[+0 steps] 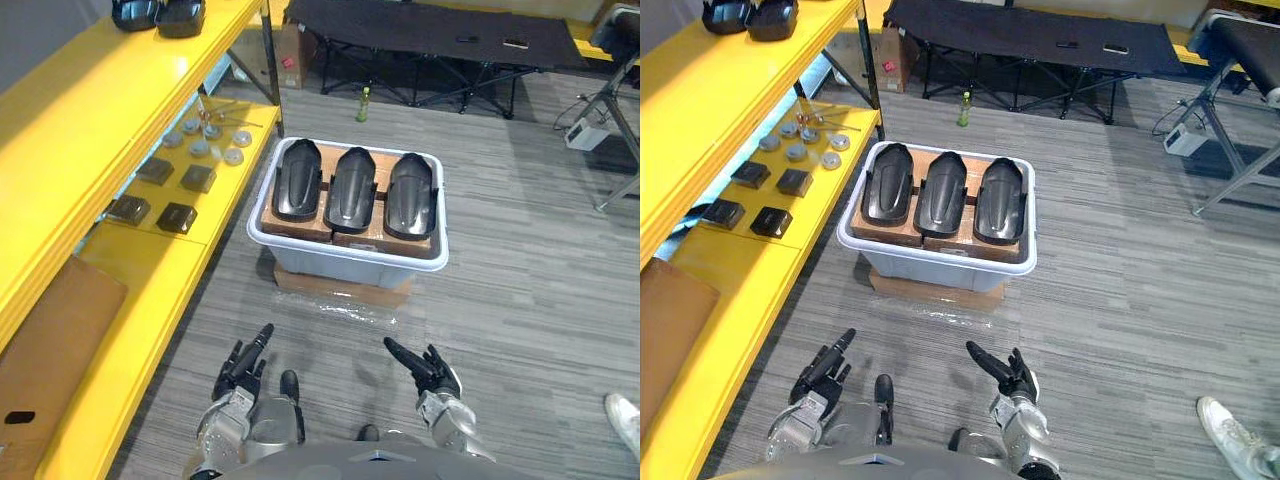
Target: Walk over and take three plastic housings, then place them on the shelf
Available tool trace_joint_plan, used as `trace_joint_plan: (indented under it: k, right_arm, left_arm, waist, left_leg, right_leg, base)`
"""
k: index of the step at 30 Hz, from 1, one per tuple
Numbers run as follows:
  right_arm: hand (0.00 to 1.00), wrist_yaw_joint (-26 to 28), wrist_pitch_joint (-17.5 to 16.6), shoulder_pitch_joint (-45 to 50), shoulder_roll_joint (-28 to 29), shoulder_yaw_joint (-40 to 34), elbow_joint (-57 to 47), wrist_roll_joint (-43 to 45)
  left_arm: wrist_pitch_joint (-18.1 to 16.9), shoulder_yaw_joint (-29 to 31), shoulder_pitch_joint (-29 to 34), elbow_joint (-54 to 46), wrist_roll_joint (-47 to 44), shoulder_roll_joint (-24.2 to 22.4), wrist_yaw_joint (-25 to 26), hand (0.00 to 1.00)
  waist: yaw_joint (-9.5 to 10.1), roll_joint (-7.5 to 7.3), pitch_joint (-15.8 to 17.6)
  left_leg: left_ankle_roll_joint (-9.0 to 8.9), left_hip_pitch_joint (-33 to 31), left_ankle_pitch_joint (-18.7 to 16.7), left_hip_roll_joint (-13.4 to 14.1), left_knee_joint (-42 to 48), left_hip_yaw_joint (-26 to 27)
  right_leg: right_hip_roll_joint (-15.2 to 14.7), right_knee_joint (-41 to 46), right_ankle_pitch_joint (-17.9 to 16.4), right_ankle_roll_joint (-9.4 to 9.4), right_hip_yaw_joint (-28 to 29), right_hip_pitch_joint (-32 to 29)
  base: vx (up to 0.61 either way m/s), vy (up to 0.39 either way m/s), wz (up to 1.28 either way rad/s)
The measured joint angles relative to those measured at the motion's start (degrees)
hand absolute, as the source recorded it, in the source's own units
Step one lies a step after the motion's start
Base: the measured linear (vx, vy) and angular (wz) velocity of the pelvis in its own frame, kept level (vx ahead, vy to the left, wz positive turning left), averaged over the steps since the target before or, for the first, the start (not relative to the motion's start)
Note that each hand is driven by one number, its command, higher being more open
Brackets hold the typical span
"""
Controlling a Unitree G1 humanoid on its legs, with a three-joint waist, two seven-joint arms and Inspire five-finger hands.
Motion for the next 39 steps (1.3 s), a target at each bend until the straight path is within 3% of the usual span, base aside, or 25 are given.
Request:
trace_joint_plan:
  k: [2,3,4,5,7,9,10,11,12,13,14,15,16,21,28,32,39]
  right_arm:
    - [1.00,0.06,-0.18,-0.18,-0.17,0.00,-0.16,-0.14]
    - [1.00,0.02,-0.19,-0.76,-0.19,-0.01,-0.20,-0.21]
    - [1.00,0.03,-0.19,-1.05,-0.91,-0.01,0.15,-0.30]
    - [1.00,-0.04,-0.18,-1.34,-1.27,0.00,0.21,-0.43]
    - [1.00,-0.12,-0.23,0.42,-1.14,0.71,0.31,-0.69]
    - [1.00,-0.02,-0.22,1.69,-0.65,1.32,0.83,-0.78]
    - [1.00,-0.05,-0.18,2.70,-0.43,1.96,1.09,-0.75]
    - [1.00,-0.01,-0.35,2.68,-0.58,2.32,1.21,-0.90]
    - [1.00,-0.01,-0.53,2.69,-0.59,2.32,1.23,-1.33]
    - [1.00,-0.02,-1.08,2.74,-0.56,2.31,1.32,-2.86]
    - [1.00,0.08,-1.64,2.93,-0.31,2.32,1.37,-2.88]
    - [1.00,0.08,-1.99,3.08,0.01,2.31,1.37,-2.88]
    - [1.00,-0.07,-2.23,3.24,-0.56,2.13,1.63,-2.87]
    - [1.00,-0.91,-3.37,2.07,-2.54,2.35,1.12,-2.87]
    - [1.00,-7.07,-3.96,4.72,-2.57,2.66,-8.91,-3.02]
    - [1.00,-14.03,-4.08,5.73,-1.49,0.55,-19.16,-5.21]
    - [1.00,-12.28,-3.47,3.96,-3.80,-7.56,-21.29,-5.19]
  left_arm:
    - [0.06,-0.70,-0.24,0.01,0.48,0.13,0.00,1.00]
    - [0.37,-0.96,-0.39,0.02,0.79,0.59,-0.03,1.00]
    - [0.34,-1.52,-0.91,0.56,1.71,0.33,0.01,1.00]
    - [0.24,-1.97,-0.92,1.05,2.37,0.24,0.02,1.00]
    - [0.05,-4.92,-0.35,1.45,3.26,1.73,0.37,1.00]
    - [-0.04,-5.52,0.11,1.66,3.33,2.83,1.04,1.00]
    - [-0.08,-5.71,0.75,1.86,3.34,3.76,1.66,1.00]
    - [-0.23,-5.71,1.01,1.92,3.24,4.24,2.21,1.00]
    - [-0.25,-5.70,1.02,1.97,3.10,4.36,2.43,1.00]
    - [-0.33,-5.71,1.04,2.17,3.04,4.56,2.76,1.00]
    - [-0.52,-5.70,1.18,2.69,2.98,5.07,2.95,1.00]
    - [-0.50,-5.73,1.00,2.93,2.91,5.83,3.00,1.00]
    - [-0.72,-5.56,0.17,4.76,2.81,6.08,3.28,1.00]
    - [-0.68,-5.20,0.43,6.43,3.03,4.33,3.05,1.00]
    - [-0.91,-6.16,0.34,6.32,3.12,4.45,1.56,1.00]
    - [-0.74,-7.96,0.36,5.76,4.59,5.14,1.55,1.00]
    - [0.34,-7.94,2.03,5.68,7.92,6.31,0.99,1.00]
  waist:
    - [-0.18,0.74,-0.53]
    - [-0.14,-0.18,-0.36]
    - [-0.39,0.06,-0.36]
    - [-0.39,0.59,-0.54]
    - [-1.00,0.46,-0.60]
    - [-1.60,-0.03,-0.65]
    - [-1.90,-0.45,-1.04]
    - [-2.07,-0.56,-1.14]
    - [-2.07,-0.54,-1.17]
    - [-2.03,-0.78,-1.44]
    - [-1.93,-2.02,-2.03]
    - [-2.08,-3.66,-2.40]
    - [-1.83,-2.91,-2.63]
    - [-2.09,-0.37,-3.35]
    - [-2.65,-1.11,-3.52]
    - [-3.48,-1.49,-3.61]
    - [-3.49,-1.82,-4.14]
  left_leg:
    - [0.72,0.27,-4.06,-0.23,1.06,0.46]
    - [1.44,0.15,-5.83,-1.74,1.91,0.80]
    - [1.22,0.69,-6.37,-2.53,1.12,0.71]
    - [1.21,1.30,-6.33,-2.55,0.01,0.70]
    - [1.83,6.04,-4.92,-3.12,-4.97,-0.46]
    - [1.90,7.54,-4.82,-3.13,-5.56,-1.62]
    - [1.86,8.48,-4.87,-2.85,-6.31,-2.67]
    - [1.53,8.96,-4.95,-2.00,-6.76,-3.58]
    - [1.10,8.97,-4.98,-1.57,-6.77,-3.97]
    - [0.14,8.80,-4.59,-1.06,-6.45,-4.58]
    - [-0.24,8.04,-4.50,-1.63,-5.88,-5.24]
    - [-0.57,7.93,-4.71,-2.34,-5.55,-5.81]
    - [-1.40,8.05,-5.21,-1.87,-5.21,-6.68]
    - [-3.19,8.24,-5.35,0.33,-6.64,-6.02]
    - [-3.73,9.22,-5.72,1.10,-7.62,-3.11]
    - [-3.40,9.40,-5.98,0.90,-7.72,-1.38]
    - [-3.51,10.86,-7.04,0.96,-7.61,2.21]
  right_leg:
    - [-0.34,0.49,-0.69,1.19,0.14,0.67]
    - [-2.36,2.93,-3.63,3.24,0.35,0.22]
    - [-3.71,9.79,-5.89,4.65,1.31,-2.64]
    - [-4.44,14.83,-5.98,4.97,2.07,-5.00]
    - [-8.25,34.00,-2.86,7.99,2.84,-12.96]
    - [-9.84,37.69,-4.65,5.76,1.06,-13.93]
    - [-10.45,35.91,-6.02,3.83,-1.10,-14.00]
    - [-9.94,30.07,-6.35,3.31,-2.57,-13.90]
    - [-9.54,25.97,-6.15,3.51,-3.03,-13.68]
    - [-8.12,16.21,-4.17,4.26,-2.70,-13.02]
    - [-7.57,8.68,4.07,3.90,0.16,-13.23]
    - [-7.71,7.10,9.73,3.80,1.54,-13.34]
    - [-6.83,4.79,8.02,3.90,0.91,-11.56]
    - [-3.24,-1.32,8.56,3.13,1.10,-9.78]
    - [-1.93,-4.72,10.01,2.59,3.41,-9.40]
    - [-2.22,-5.96,11.17,2.84,5.27,-9.67]
    - [-2.03,-6.05,11.64,3.09,8.82,-10.36]
  base:
    - [0.13,0.104,0.02]
    - [0.09,0.121,0.05]
    - [0.05,0.113,0.05]
    - [0.01,0.074,0.07]
    - [0.10,0.117,0.24]
    - [0.11,0.036,0.38]
    - [0.16,-0.027,0.45]
    - [0.17,-0.044,0.41]
    - [0.18,-0.072,0.39]
    - [0.20,-0.103,0.33]
    - [0.20,-0.130,0.36]
    - [0.25,-0.242,0.29]
    - [0.20,-0.233,0.20]
    - [0.11,-0.136,-0.09]
    - [0.03,-0.020,-0.22]
    - [-0.01,0.030,-0.19]
    - [-0.02,0.018,-0.29]
